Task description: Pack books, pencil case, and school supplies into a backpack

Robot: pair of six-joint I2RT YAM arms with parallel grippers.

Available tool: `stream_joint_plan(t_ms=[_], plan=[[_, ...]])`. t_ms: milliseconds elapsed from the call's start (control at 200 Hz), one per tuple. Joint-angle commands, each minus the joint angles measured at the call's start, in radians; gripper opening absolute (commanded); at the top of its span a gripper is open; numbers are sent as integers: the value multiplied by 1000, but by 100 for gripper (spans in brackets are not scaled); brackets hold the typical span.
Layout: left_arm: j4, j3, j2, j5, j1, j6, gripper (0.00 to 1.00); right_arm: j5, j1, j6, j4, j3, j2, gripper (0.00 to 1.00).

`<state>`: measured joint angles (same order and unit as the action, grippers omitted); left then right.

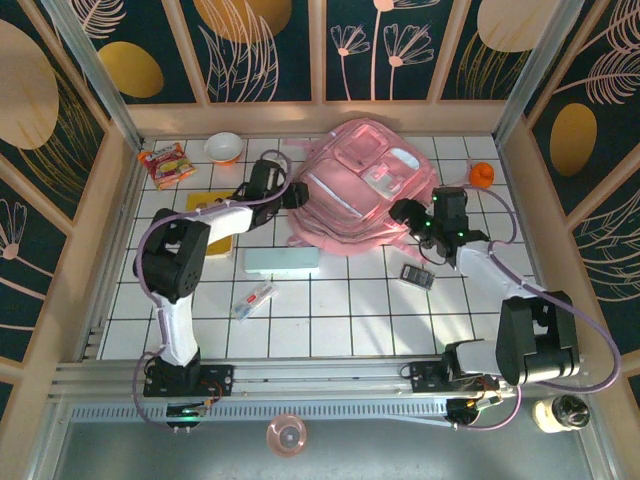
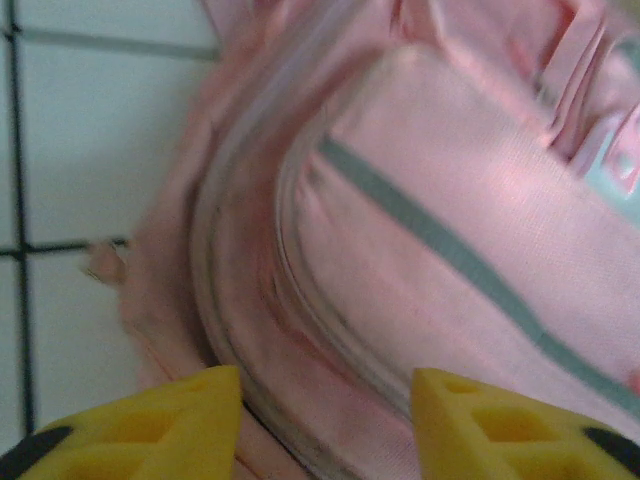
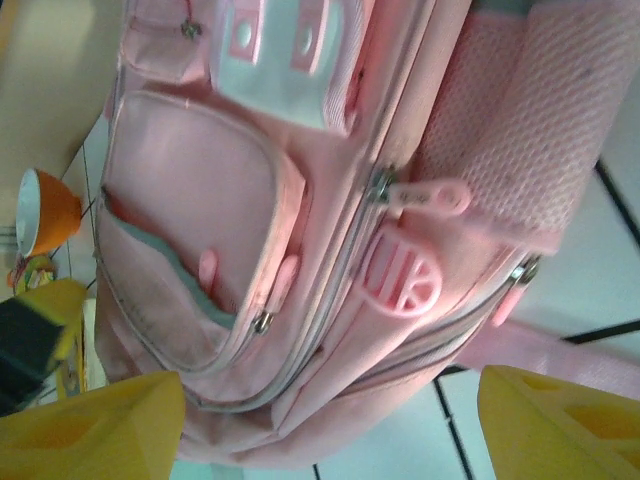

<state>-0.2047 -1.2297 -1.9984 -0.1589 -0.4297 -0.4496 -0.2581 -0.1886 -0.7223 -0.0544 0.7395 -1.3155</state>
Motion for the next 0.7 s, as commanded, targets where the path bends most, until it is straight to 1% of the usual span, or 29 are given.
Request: stream_joint_plan(t_ms=[0,105,205,285,365,545,696], plan=[[47,-25,-38,-56,-26,-19,42,48,-6,-81,-6,5,-47,77],[57,8,-36,-75,-67,12,39,15,-4,-79,9,19,-122,77],[23,70,-12,-118,-114,19,38,12,3,-68,26,28,-183,77],[31,103,6,-107,-157,32,38,-13,23,-55,46,29,-227,77],[15,142,26,-113,-195,17,37,-15,43,-32,48,36,-260,77],[-3,250,105,-71,-291,-23,30,-17,61,34,29,63,-302,77],[42,359,169,-17,-338,-78,25,-30,32,56,23,50,-304,76]])
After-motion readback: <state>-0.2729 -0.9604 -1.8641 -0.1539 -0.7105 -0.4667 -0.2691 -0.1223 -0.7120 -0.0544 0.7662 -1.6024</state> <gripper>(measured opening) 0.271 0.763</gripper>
